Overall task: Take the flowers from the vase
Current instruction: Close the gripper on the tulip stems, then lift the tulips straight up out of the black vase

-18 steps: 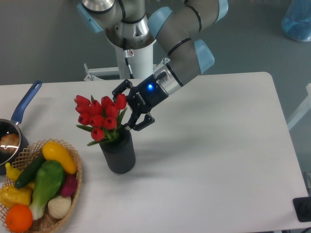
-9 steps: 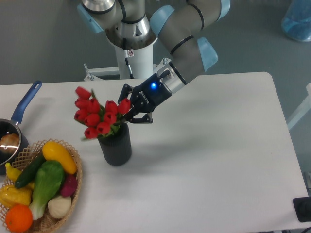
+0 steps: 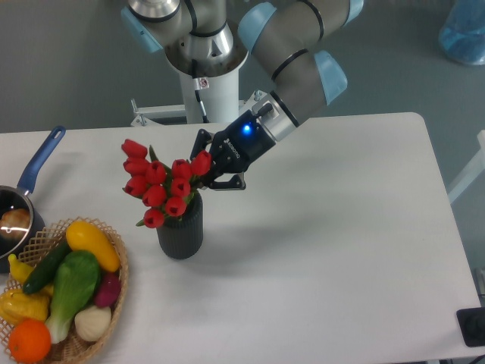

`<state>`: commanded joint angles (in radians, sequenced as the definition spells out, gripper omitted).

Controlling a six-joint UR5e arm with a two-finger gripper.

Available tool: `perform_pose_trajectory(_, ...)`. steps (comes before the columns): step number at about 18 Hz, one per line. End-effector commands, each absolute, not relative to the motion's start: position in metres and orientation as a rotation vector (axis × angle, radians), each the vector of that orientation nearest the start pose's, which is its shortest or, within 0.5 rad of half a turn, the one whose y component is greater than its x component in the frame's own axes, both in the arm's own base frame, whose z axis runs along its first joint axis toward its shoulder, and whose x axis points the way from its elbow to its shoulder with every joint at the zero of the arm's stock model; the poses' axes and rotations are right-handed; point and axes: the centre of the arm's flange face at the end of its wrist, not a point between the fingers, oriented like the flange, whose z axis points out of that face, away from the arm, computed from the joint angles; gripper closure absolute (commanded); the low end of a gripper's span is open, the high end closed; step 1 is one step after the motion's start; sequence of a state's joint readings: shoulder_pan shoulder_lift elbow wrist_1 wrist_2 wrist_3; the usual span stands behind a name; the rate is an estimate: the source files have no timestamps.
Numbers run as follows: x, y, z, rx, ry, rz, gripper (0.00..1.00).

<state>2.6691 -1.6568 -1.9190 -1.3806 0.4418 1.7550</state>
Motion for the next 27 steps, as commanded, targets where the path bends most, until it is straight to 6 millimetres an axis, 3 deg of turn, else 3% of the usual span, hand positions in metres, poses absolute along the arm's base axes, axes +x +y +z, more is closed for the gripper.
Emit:
perform_pose_trajectory(3,-0.326,0.417,0.375,-1.966,0.482,-0.416,1.00)
perform_pose_trajectory(7,-0.311,0.417,0.419,-1.940,0.432,-0.407,1.00)
perform_pose_trajectory(14,-0.309,0.411,0.446,-1.912,0.403,-0.384,1.00)
perform_pose_trajectory(21,-0.314,0.415,0.487,-1.891,0.332,-0.396,1.00)
perform_pose_trajectory(27,-0.336,0.406,0.522,-1.863,0.230,-0.394,1.00)
